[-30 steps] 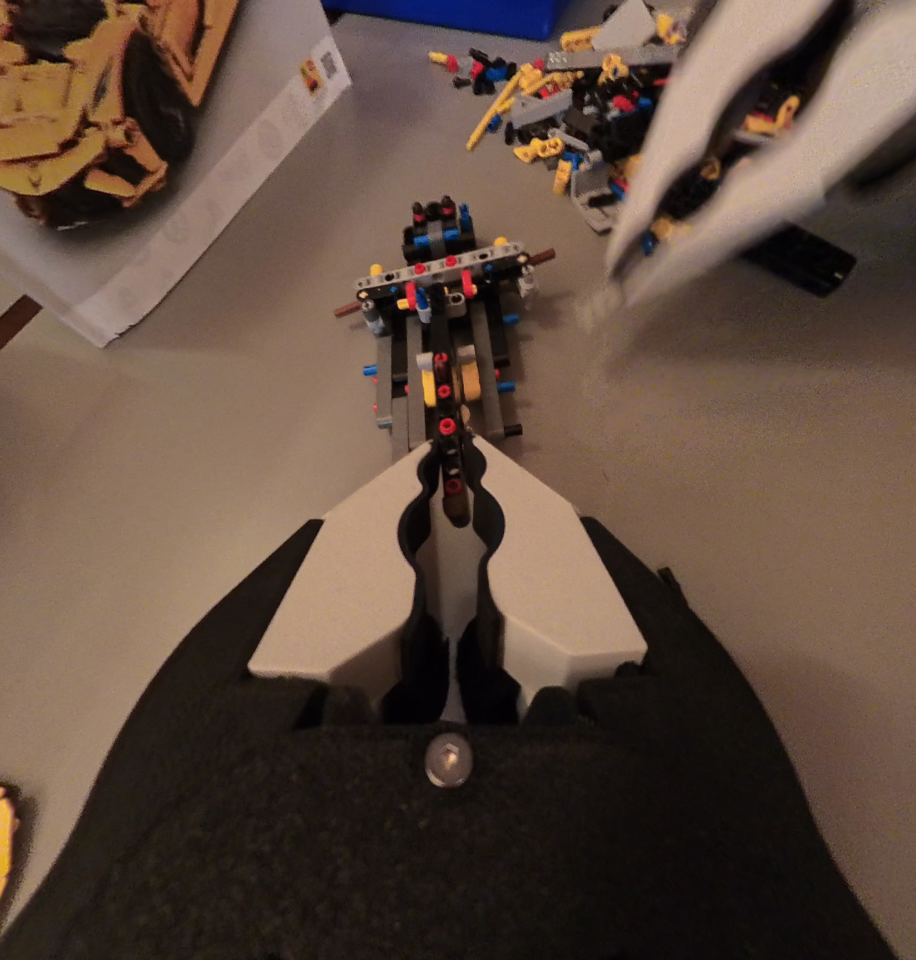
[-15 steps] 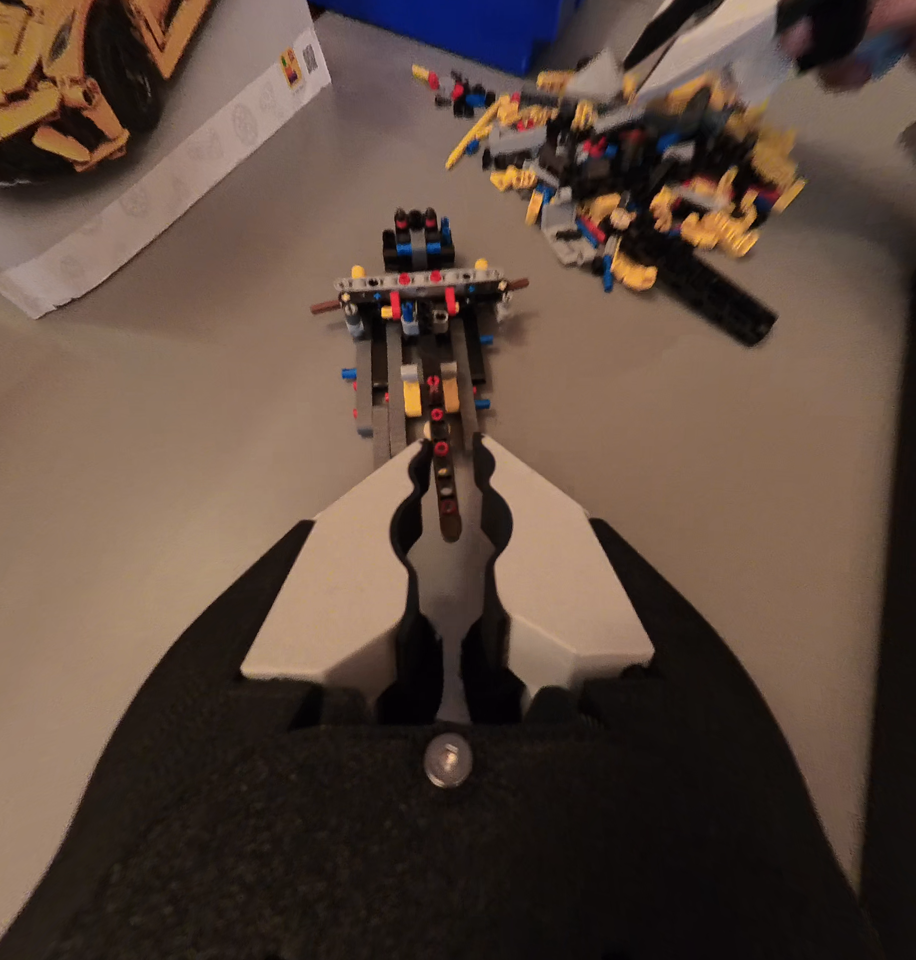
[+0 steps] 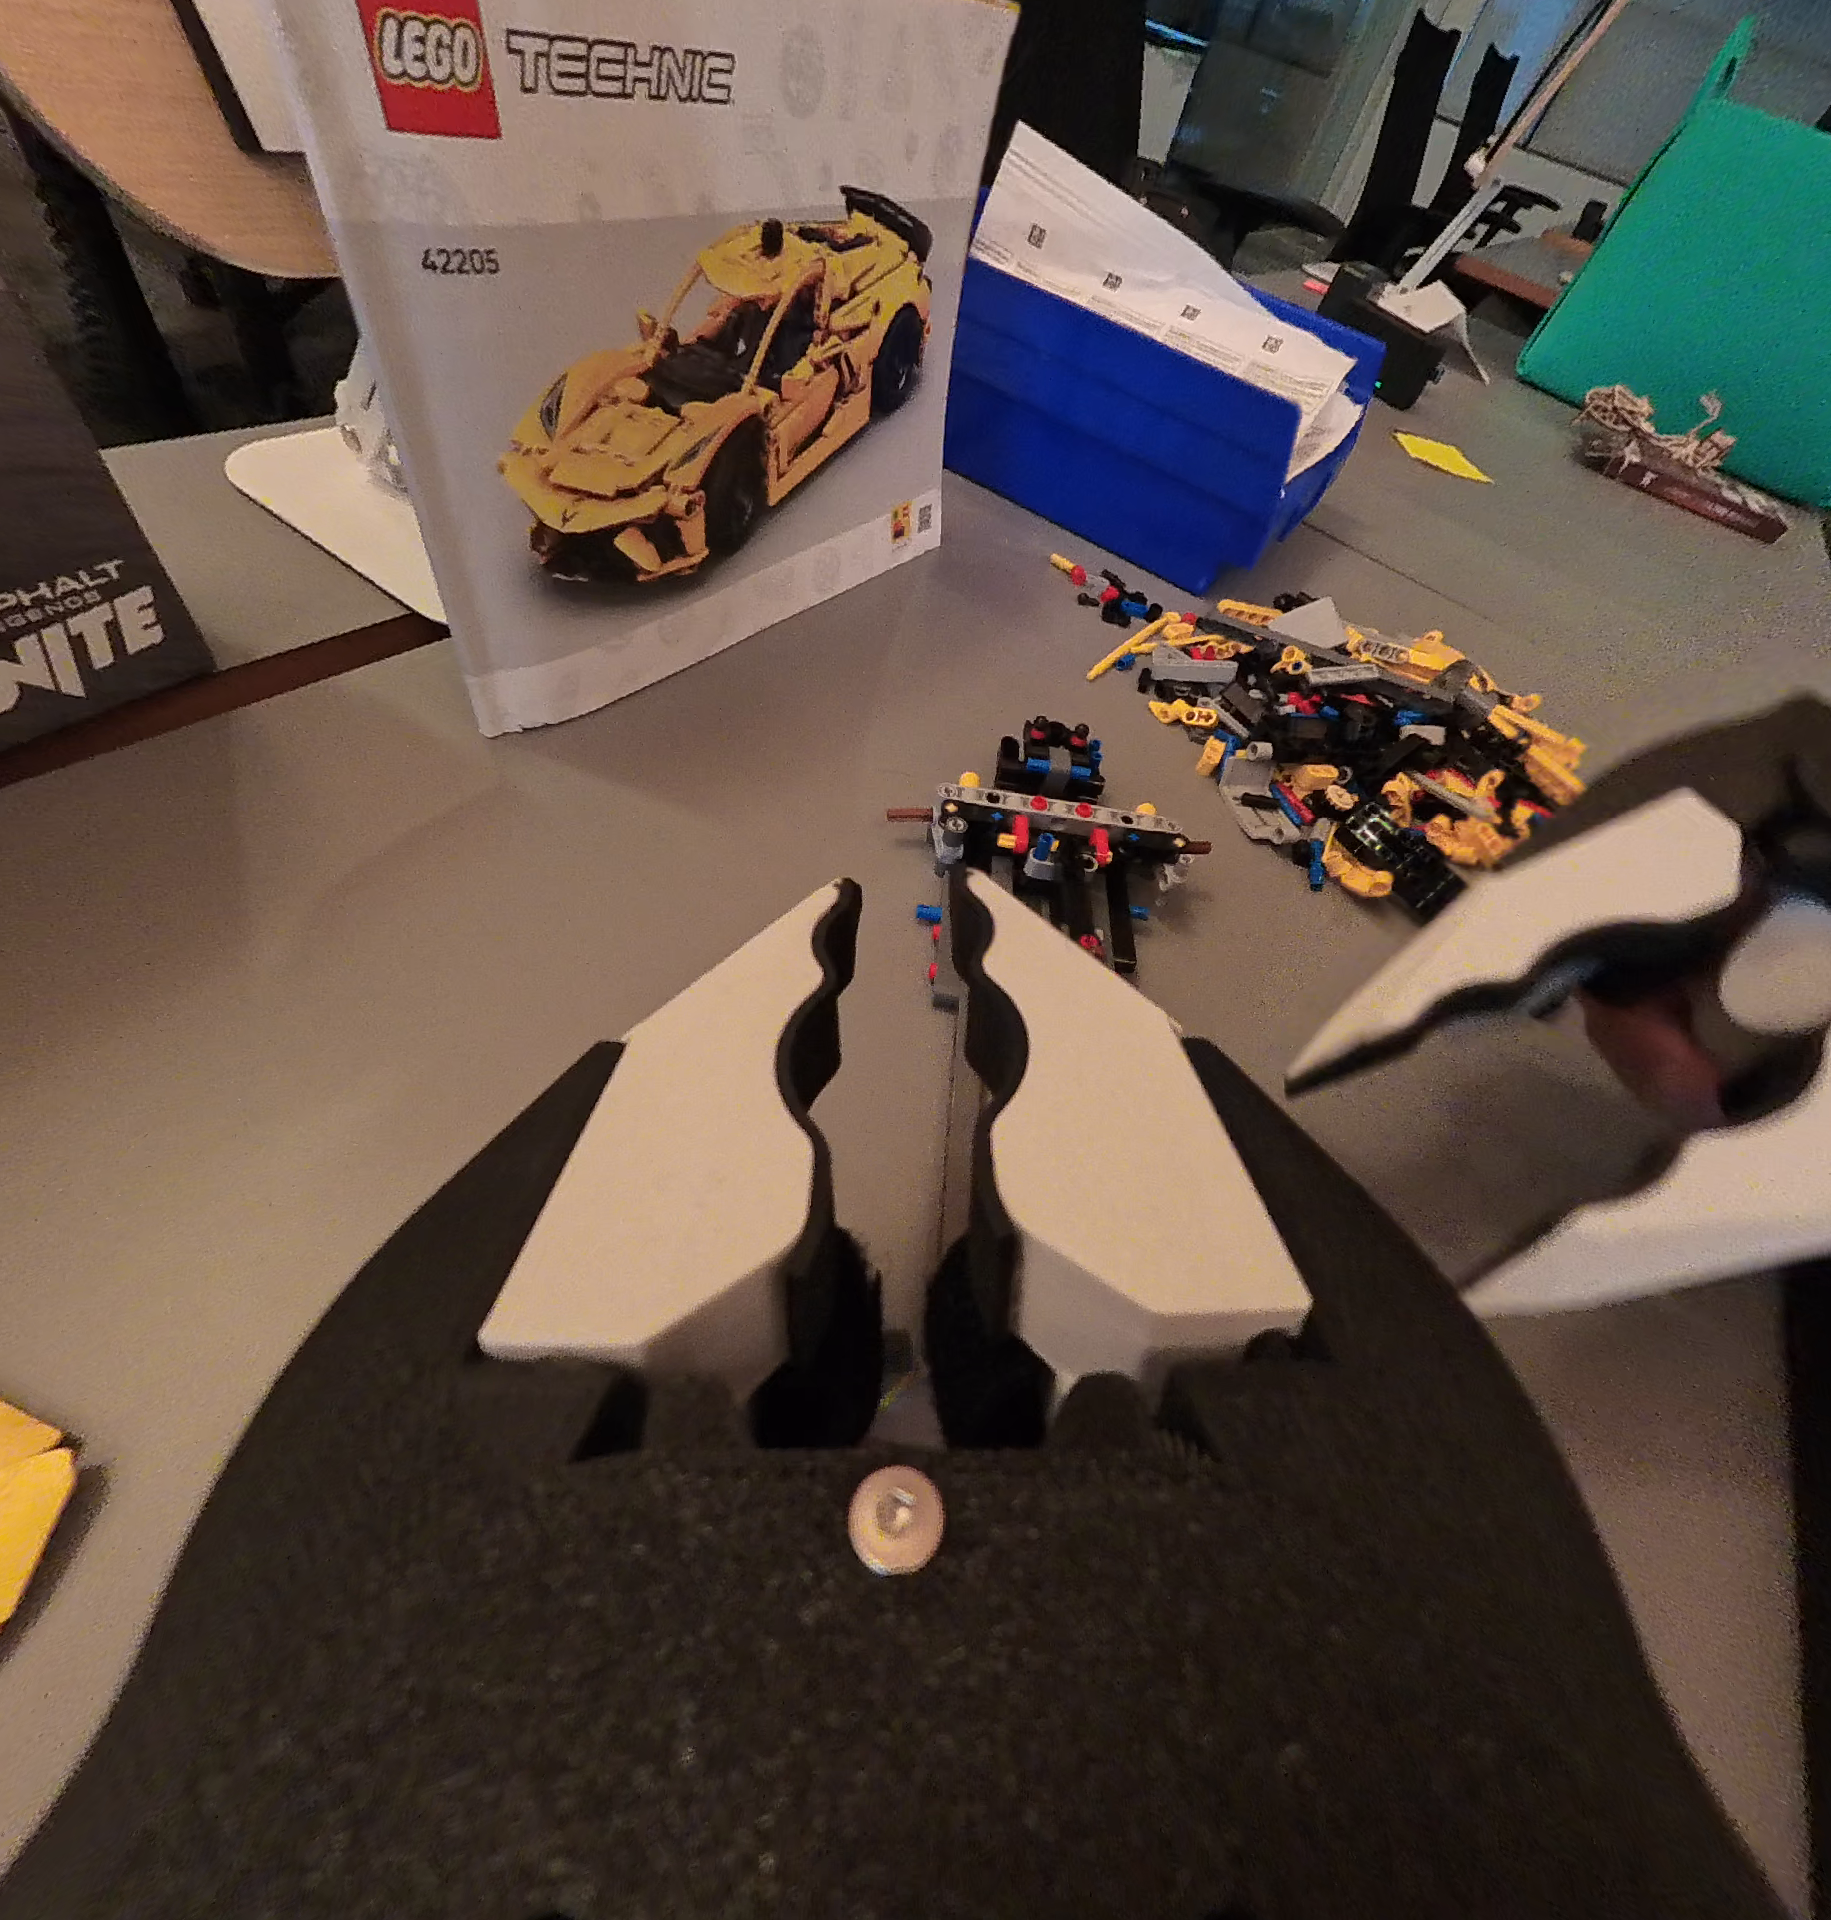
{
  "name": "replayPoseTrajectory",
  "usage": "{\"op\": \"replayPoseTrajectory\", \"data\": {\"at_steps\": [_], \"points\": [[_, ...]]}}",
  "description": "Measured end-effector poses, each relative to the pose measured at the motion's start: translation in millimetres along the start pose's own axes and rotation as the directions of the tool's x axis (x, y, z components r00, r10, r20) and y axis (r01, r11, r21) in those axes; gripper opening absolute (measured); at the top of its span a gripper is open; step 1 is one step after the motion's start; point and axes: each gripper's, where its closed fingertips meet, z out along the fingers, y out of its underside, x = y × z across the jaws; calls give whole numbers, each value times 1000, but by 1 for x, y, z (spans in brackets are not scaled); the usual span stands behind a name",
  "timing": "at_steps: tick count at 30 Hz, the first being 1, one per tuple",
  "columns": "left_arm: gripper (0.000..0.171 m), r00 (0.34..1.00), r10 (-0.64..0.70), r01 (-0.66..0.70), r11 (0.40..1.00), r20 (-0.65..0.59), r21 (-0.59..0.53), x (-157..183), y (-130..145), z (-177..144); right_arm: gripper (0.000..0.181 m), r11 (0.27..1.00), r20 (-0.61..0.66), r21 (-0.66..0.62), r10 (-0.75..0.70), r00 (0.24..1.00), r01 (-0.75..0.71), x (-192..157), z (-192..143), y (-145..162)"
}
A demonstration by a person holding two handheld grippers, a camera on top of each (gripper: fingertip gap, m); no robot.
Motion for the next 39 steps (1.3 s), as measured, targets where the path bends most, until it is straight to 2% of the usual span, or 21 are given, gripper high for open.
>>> {"op": "replayPoseTrajectory", "data": {"at_steps": [3, 6, 11, 13, 15, 17, 22, 24, 28, 32, 34, 39], "points": [[17, 1000, -12, 12, 1000, -1, 6, -2, -1, 0, 53, 993, -33, 35, 114, 993, -113, -15, 8, 4], [17, 1000, -6, 6, 1000, -6, 6, 0, -1, 1, 54, 999, -133, 5, 43, 990, -43, -7, 13, 15], [17, 999, 29, -29, 1000, -14, -6, 8, -1, 3, 49, 999, -92, -13, 37, 995, -38, -20, 25, 28], [17, 999, 47, -47, 999, -13, -15, 10, 2, 5, 46, 1000, -128, -22, 18, 992, -21, -15, 24, 29], [17, 998, 59, -59, 998, -17, -30, 12, 5, 7, 41, 999, -110, -41, 19, 994, -24, -17, 26, 33], [17, 997, 69, -70, 997, -17, -43, 13, 8, 8, 34, 996, -149, -92, 1, 989, -15, -15, 22, 40], [17, 998, 64, -65, 996, -16, -58, 10, 12, 9, 37, 979, -224, -199, -79, 971, 34, -17, 10, 67], [17, 998, 59, -61, 997, -20, -56, 10, 11, 10, 37, 985, -223, -171, -50, 974, 11, -15, 9, 64], [17, 998, 63, -65, 996, -29, -58, 12, 13, 12, 36, 984, -139, -156, 61, 988, -83, -20, 13, 66], [17, 996, 81, -83, 994, -28, -65, 16, 14, 13, 28, 984, -171, -174, -1, 985, -29, -21, 16, 65], [17, 996, 88, -89, 994, -26, -64, 16, 14, 13, 16, 981, -211, -194, -39, 977, -3, -19, 15, 66], [17, 995, 98, -99, 993, -26, -59, 19, 12, 11, 14, 982, -221, -186, -30, 975, -12, -17, 15, 64]]}}
